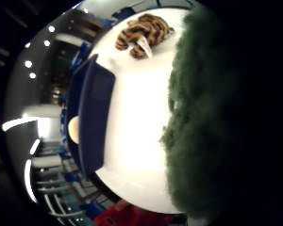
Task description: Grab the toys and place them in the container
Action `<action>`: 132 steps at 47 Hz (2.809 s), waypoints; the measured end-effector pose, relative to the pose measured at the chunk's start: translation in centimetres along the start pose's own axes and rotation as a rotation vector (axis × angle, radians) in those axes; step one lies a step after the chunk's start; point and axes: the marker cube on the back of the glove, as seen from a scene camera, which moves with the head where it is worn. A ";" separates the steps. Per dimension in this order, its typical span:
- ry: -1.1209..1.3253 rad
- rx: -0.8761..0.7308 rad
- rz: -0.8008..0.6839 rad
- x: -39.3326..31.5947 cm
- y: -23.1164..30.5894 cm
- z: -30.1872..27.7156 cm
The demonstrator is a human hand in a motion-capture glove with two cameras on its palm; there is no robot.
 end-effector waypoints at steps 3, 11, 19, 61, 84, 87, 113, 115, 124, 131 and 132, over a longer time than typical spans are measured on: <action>0.002 0.008 -0.009 -1.3 -0.6 -1.7; -0.020 0.034 -0.078 -7.8 -1.8 -5.1; -0.057 0.048 -0.199 -17.3 -2.4 -8.3; 0.095 -0.135 -0.549 -30.2 -0.6 -8.5; -0.016 -0.094 -0.216 -18.9 -5.7 -6.5; 0.003 -0.084 -0.183 -17.1 -6.9 -5.9; 0.030 -0.073 0.040 -7.5 -16.5 1.1; 0.035 -0.073 0.034 -7.5 -17.1 1.5; 0.046 -0.106 0.029 -8.7 -19.2 3.0; 0.058 -0.201 0.055 -9.2 -20.5 4.8; 0.052 -0.226 0.060 -9.3 -20.6 5.2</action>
